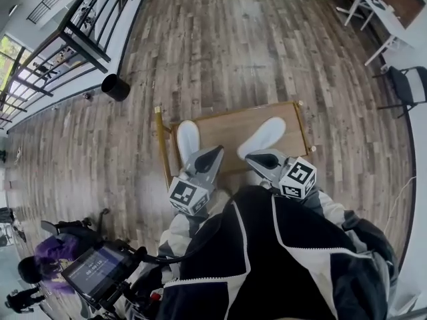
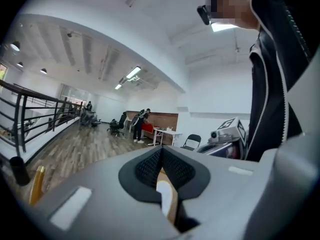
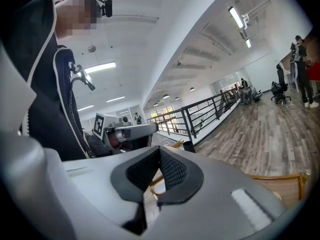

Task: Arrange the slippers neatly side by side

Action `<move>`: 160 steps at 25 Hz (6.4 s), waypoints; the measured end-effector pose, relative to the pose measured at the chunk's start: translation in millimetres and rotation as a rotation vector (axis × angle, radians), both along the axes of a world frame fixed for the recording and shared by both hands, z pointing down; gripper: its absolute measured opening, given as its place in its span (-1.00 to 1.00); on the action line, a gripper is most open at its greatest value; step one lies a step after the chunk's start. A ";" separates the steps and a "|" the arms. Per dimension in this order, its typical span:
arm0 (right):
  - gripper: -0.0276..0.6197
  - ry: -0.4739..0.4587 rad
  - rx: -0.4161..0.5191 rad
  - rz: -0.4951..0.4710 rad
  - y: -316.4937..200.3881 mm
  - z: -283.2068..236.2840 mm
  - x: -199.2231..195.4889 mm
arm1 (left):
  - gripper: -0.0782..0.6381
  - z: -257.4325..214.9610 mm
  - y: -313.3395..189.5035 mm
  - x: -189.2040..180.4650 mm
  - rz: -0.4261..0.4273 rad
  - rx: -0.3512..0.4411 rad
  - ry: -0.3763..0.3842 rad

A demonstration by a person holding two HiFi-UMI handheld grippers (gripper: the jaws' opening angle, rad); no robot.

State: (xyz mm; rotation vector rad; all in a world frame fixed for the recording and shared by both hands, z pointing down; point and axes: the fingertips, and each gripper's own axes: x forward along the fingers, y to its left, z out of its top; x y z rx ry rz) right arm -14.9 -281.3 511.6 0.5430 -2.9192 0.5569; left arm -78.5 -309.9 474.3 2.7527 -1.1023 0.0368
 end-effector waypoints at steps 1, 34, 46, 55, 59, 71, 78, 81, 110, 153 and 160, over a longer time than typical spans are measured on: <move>-0.90 -0.003 0.004 -0.008 0.2 -0.9 -1.9 | -0.73 -6.9 6.7 4.2 0.021 0.024 0.002; -0.47 0.143 -0.313 0.391 -35.3 107.7 53.7 | -0.73 -22.1 34.4 2.9 0.132 0.012 0.080; -0.28 0.236 -0.696 0.688 -74.6 246.2 121.9 | -0.73 -25.3 36.7 14.5 0.187 0.046 0.049; -0.28 0.188 -0.866 0.779 -115.9 287.5 123.5 | -0.73 -14.9 27.0 -9.2 0.119 0.039 0.019; -0.29 0.206 -0.907 0.799 -121.8 298.1 123.4 | -0.73 -13.7 20.9 -19.2 0.073 0.032 0.005; -0.84 0.244 -0.813 0.773 -122.9 275.1 122.1 | -0.73 -12.0 17.1 -24.0 0.039 0.019 0.024; -0.84 0.243 -0.437 0.558 -125.2 170.7 67.9 | -0.73 -13.7 18.4 -24.7 0.034 0.003 0.056; -0.84 0.201 -0.290 0.467 -110.4 111.6 46.9 | -0.73 -14.3 17.3 -22.9 0.031 -0.003 0.064; -0.84 0.162 0.129 0.181 -35.3 -0.3 -13.9 | -0.73 1.1 17.1 -54.4 -0.074 -0.043 0.081; -0.83 0.695 -0.415 0.068 -131.7 305.9 -117.4 | -0.73 36.5 44.6 -125.6 -0.291 -0.111 0.015; -0.57 0.677 -0.431 0.041 -120.5 308.3 -128.9 | -0.73 38.3 55.5 -128.0 -0.281 -0.113 0.013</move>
